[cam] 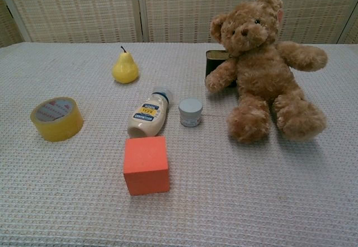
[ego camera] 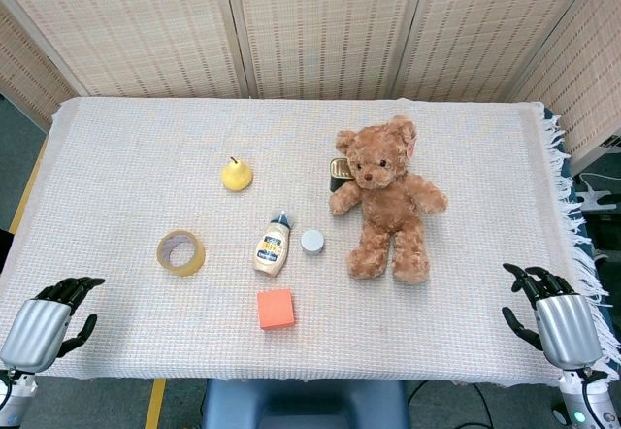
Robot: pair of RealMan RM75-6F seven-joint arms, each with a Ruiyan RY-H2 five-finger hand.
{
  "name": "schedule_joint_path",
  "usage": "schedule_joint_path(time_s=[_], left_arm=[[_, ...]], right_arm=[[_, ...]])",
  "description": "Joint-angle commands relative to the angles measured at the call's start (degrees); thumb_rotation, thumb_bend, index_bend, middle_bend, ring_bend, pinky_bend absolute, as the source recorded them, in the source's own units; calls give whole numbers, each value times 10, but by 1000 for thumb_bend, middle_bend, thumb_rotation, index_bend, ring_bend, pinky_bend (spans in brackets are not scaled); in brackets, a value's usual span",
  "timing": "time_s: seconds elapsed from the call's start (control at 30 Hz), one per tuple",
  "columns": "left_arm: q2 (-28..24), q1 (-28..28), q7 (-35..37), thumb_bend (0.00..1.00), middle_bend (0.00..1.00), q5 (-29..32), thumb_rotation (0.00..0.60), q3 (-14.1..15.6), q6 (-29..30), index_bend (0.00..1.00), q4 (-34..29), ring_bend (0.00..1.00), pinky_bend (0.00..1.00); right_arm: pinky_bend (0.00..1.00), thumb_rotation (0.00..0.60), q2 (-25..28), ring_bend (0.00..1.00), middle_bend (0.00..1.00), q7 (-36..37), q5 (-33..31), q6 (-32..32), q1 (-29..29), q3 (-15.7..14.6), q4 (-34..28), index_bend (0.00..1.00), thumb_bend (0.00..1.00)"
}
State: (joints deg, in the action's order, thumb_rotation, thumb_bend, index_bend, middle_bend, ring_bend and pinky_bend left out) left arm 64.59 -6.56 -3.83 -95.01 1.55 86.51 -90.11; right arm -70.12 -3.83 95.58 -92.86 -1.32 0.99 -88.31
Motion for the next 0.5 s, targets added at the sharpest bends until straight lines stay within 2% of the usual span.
schedule_joint_path(time_s=[0.03, 0.27, 0.5], left_arm=[[1, 0, -4, 419, 278, -3, 600, 0, 2, 241, 1, 253, 427], [0, 0, -5, 419, 278, -2, 600, 2, -1, 241, 0, 253, 427], [-1, -3, 13, 419, 279, 4, 600, -1, -5, 241, 7, 253, 427]], right_arm=[[388, 600, 1, 257, 472, 1, 0, -2, 1, 1, 0, 224, 182], [388, 600, -5, 257, 472, 6, -3, -1, -3, 6, 3, 225, 182], [388, 600, -23, 257, 472, 24, -3, 15, -30, 27, 26, 228, 182]])
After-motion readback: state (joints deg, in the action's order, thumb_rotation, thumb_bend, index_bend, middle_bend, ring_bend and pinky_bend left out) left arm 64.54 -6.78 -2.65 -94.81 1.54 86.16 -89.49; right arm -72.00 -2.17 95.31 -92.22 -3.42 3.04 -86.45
